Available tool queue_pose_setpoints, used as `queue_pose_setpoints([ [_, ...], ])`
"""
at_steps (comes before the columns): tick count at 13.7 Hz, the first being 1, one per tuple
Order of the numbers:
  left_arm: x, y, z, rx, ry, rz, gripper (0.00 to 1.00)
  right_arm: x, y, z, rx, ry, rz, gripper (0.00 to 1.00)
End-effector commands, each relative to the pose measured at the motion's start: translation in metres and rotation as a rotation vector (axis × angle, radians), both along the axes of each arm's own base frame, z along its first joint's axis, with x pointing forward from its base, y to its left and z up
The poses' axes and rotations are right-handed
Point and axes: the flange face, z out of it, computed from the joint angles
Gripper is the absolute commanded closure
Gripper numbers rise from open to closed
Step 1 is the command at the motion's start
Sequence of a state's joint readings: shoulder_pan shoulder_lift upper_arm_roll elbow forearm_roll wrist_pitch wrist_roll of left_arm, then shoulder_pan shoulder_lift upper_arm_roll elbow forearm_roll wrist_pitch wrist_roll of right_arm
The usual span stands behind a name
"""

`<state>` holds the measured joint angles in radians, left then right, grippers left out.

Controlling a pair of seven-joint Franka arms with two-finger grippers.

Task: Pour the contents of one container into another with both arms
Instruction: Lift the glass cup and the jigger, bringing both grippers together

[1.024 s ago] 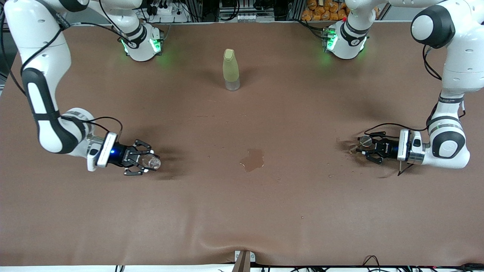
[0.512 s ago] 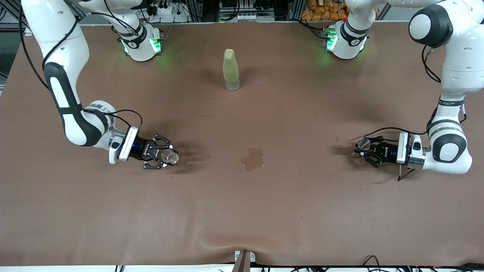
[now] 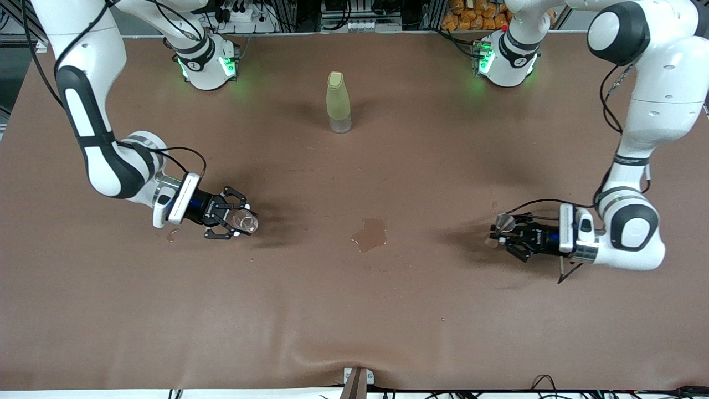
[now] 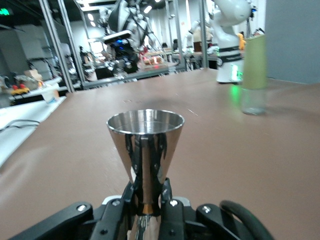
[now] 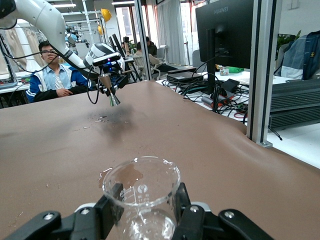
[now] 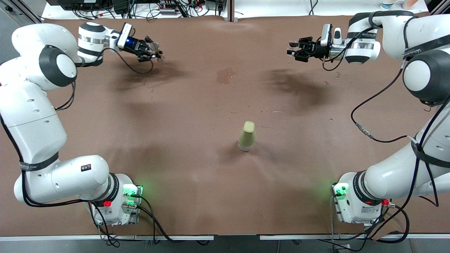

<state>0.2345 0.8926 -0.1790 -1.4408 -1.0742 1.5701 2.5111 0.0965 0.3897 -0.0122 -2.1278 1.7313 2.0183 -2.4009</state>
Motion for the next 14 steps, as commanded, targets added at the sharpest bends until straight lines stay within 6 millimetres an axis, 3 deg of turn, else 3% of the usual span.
queue_pose_setpoints([
  [1,0.01,-0.029,0.007,-0.023,-0.016,0.068,1.0,-0.02,-0.009,0.007,0.007,0.015,-0.038,1.0],
  [4,0.017,-0.062,0.009,-0.05,-0.023,0.128,1.0,-0.027,-0.014,0.027,0.007,-0.004,-0.051,1.0],
  [6,0.02,-0.076,0.007,-0.039,-0.018,0.17,1.0,-0.038,-0.023,0.029,0.003,0.003,-0.065,1.0],
  [8,0.017,-0.117,0.003,-0.035,0.039,0.182,1.0,-0.039,-0.017,0.042,-0.018,-0.018,-0.066,1.0],
  [9,0.011,-0.14,-0.005,-0.032,0.057,0.165,1.0,-0.037,-0.015,0.061,-0.078,-0.048,-0.097,1.0],
  [11,0.003,-0.2,-0.006,-0.038,0.072,0.191,1.0,-0.044,0.022,0.09,-0.134,-0.048,-0.104,1.0],
  [14,-0.018,-0.281,-0.007,-0.071,0.109,0.246,1.0,-0.057,0.075,0.097,-0.089,-0.007,-0.151,1.0],
])
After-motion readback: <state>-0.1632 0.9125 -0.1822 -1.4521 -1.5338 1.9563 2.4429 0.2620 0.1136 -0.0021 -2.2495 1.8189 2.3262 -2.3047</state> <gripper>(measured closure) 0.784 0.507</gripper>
